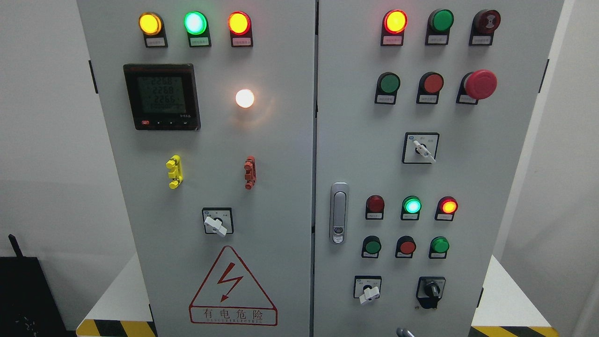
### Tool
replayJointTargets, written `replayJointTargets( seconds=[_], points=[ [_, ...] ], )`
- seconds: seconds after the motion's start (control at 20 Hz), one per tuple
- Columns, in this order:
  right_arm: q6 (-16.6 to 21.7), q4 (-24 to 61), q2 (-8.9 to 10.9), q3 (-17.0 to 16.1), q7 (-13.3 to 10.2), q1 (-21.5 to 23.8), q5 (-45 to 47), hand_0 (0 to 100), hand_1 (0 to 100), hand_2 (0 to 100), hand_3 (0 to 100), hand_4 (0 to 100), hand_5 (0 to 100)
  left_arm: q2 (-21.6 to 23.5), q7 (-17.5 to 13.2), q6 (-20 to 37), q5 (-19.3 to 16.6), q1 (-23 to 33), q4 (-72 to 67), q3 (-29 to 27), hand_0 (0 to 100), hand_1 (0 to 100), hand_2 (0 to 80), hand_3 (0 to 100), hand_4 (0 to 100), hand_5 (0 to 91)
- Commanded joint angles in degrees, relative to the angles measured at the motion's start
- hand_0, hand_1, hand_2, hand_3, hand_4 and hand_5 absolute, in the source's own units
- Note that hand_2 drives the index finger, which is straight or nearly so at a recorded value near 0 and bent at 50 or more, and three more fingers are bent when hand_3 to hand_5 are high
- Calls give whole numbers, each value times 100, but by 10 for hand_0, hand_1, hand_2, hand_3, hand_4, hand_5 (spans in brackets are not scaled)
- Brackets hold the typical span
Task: Press green start button
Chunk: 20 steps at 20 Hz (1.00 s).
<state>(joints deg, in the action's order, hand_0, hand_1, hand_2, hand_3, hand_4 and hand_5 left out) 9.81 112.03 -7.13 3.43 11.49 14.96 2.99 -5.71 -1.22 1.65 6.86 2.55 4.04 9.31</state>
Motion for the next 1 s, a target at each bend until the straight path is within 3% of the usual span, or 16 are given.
replayJointTargets(
  seconds=[0.0,0.5,0.95],
  points=[
    [-6,-6,1,9,20,15,0,287,187,0,0,0,0,0,-1,2,0,0,0,0,120,556,0,0,0,0],
    [20,-6,1,0,12,7,-27,286,191,0,0,0,0,0,-1,2,0,0,0,0,120,556,0,0,0,0],
    [82,-14,10,-35,-41,-178,-106,224,277,0,0,0,0,0,-1,2,0,0,0,0,120,556,0,0,0,0]
  ],
)
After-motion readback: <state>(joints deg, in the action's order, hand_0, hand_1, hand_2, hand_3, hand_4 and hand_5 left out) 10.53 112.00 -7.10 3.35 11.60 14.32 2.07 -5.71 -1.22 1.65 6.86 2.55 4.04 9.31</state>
